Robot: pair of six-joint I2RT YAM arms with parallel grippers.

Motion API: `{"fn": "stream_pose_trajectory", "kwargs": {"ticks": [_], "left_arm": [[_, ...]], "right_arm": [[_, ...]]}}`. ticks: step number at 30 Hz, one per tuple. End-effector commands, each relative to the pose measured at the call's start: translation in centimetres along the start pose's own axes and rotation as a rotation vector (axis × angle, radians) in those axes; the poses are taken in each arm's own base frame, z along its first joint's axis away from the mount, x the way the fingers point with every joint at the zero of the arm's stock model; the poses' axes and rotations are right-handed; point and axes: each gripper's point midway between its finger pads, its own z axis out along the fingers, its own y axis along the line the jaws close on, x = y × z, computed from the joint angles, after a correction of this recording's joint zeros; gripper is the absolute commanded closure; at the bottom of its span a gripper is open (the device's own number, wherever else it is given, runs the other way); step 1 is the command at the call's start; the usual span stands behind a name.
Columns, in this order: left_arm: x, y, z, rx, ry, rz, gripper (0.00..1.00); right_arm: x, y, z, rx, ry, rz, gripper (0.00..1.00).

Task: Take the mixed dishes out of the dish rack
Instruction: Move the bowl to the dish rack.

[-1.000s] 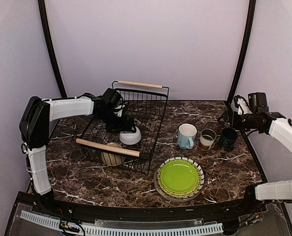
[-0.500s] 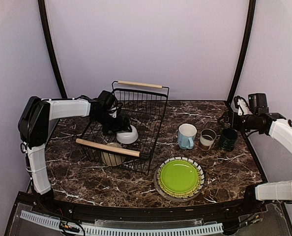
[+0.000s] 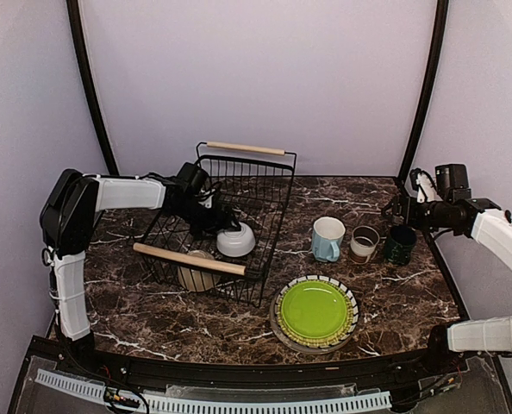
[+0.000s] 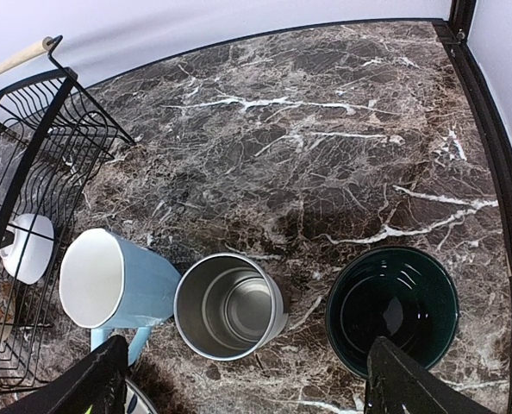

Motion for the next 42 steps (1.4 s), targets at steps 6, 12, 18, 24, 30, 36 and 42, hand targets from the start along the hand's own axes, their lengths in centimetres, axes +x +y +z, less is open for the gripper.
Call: {"fn": "stream_pose_trajectory", "kwargs": {"ticks": [6, 12, 18, 24, 30, 36, 42], "left_arm": [[1.5, -3.5, 0.7, 0.052, 0.043, 0.079, 0.06], [2.3, -1.1, -0.2, -0.093, 0.073, 0.087, 0.01], [3.4, 0.2, -0.8, -0.163, 0.119, 0.075, 0.01], [3.6, -0.3, -0.1, -0.119, 0.124, 0.057, 0.01], [3.4, -1.5, 0.6, -0.05, 0.12, 0.045, 0.01], [3.4, -2.1, 0.1, -0.104, 0.108, 0.116, 0.01], [1.6, -4.6, -1.9, -0.011, -0.022, 0.163, 0.01]], "right_arm": [[-0.5, 0.0, 0.2, -0.004, -0.024, -0.012, 0.07], [-0.4, 0.0, 0.0, 0.0, -0.026, -0.013, 0.07], [-0.1, 0.0, 0.1, -0.006, -0.024, -0.007, 0.07], [0.0, 0.3, 0.3, -0.024, -0.022, 0.003, 0.07], [0.0, 0.2, 0.0, -0.018, -0.027, 0.001, 0.07], [0.1, 0.2, 0.1, -0.02, -0.027, 0.004, 0.07], [0.1, 0.2, 0.1, -0.02, -0.025, 0.004, 0.06]]}}
